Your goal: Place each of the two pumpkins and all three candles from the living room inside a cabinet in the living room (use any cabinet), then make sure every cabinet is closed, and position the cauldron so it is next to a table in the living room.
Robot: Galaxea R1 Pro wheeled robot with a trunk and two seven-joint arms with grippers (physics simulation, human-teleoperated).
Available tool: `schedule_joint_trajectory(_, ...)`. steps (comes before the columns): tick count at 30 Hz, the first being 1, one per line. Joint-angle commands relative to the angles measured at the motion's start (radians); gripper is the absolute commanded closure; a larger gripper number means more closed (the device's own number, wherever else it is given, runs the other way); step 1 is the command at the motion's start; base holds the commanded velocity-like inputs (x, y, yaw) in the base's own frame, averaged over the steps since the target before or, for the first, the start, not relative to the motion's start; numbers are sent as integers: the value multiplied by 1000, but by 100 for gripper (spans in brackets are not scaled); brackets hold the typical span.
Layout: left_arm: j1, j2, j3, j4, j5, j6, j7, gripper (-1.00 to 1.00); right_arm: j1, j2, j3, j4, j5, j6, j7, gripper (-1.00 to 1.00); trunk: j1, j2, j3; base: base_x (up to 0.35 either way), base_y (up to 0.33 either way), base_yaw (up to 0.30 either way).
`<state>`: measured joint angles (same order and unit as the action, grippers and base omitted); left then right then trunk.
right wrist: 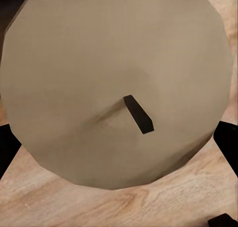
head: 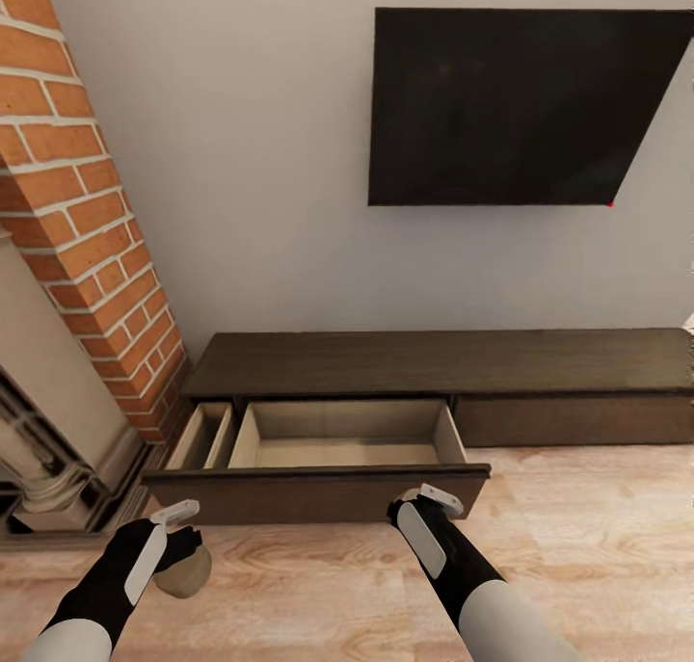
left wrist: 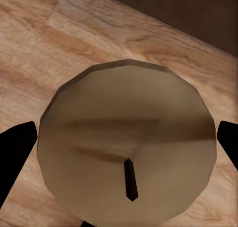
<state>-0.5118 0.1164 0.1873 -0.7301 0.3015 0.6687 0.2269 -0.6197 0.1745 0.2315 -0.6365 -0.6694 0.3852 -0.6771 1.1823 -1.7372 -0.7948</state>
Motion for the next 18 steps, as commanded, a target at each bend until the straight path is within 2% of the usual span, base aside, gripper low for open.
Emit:
schedule_joint_trajectory(1, 0, 0, 0, 0, -1, 0, 0, 100, 0, 0, 1, 0, 0, 0, 0, 100, 0, 0, 0, 7, 2, -70)
schedule_joint_trajectory(4, 0, 0, 0, 0, -1, 0, 0, 100, 0, 0, 2, 0, 0, 1, 0, 100, 0, 0, -1, 42, 23, -38)
schedule_joint_trajectory(7, -1, -2, 1, 0, -1, 0, 0, 100, 1, 0, 3, 1, 6, 0, 2, 100, 0, 0, -1, 216, 110, -8)
schedule_joint_trajectory(10, -1, -3, 1, 0, -1, -1, 0, 100, 31, 0, 7, 2, 14, 2, 2, 100, 0, 0, -1, 160, 44, -2)
schedule_joint_trajectory(18, -1, -2, 0, 0, -1, 0, 0, 100, 41, 0, 10, -3, 11, 3, 0, 100, 0, 0, -1, 93, 15, -1)
